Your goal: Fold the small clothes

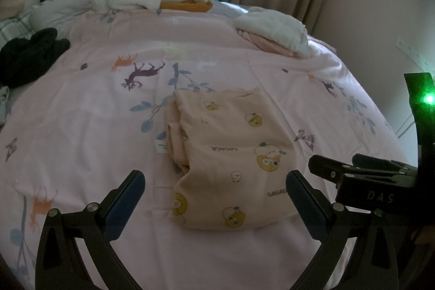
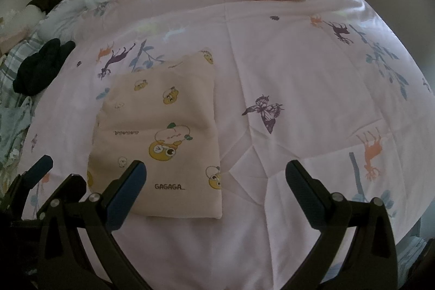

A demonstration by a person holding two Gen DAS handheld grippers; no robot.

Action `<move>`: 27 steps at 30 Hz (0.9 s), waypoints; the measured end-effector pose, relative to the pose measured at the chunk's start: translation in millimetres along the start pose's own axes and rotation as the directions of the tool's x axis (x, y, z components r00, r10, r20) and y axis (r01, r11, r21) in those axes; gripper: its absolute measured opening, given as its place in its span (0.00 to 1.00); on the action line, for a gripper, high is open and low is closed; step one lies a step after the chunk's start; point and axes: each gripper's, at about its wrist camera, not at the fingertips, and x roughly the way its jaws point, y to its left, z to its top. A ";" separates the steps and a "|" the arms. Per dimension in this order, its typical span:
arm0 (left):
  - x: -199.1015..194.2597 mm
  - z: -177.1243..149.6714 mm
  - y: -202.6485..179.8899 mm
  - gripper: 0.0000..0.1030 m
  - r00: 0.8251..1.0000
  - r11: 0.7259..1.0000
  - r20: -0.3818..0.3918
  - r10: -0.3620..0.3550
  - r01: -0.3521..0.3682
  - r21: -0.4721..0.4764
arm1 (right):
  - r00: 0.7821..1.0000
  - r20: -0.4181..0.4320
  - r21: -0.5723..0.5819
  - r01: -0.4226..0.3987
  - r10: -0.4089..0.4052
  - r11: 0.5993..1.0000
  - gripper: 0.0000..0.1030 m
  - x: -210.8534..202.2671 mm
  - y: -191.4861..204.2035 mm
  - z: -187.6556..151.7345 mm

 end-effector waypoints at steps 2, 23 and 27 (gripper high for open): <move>0.1 0.1 0.2 0.99 1.000 1.000 0.000 0.000 0.000 0.001 | 1.000 0.000 -0.004 0.002 -0.002 1.000 1.00 0.0 0.3 0.0; 3.4 -1.0 3.0 0.99 1.000 1.000 0.002 0.013 -0.013 0.011 | 1.000 -0.011 -0.020 0.026 -0.026 0.999 1.00 1.5 4.8 -3.4; 3.2 -1.0 4.6 0.99 1.000 1.000 0.002 0.008 -0.008 0.011 | 1.000 -0.010 -0.023 0.027 -0.027 0.999 1.00 1.5 5.2 -3.7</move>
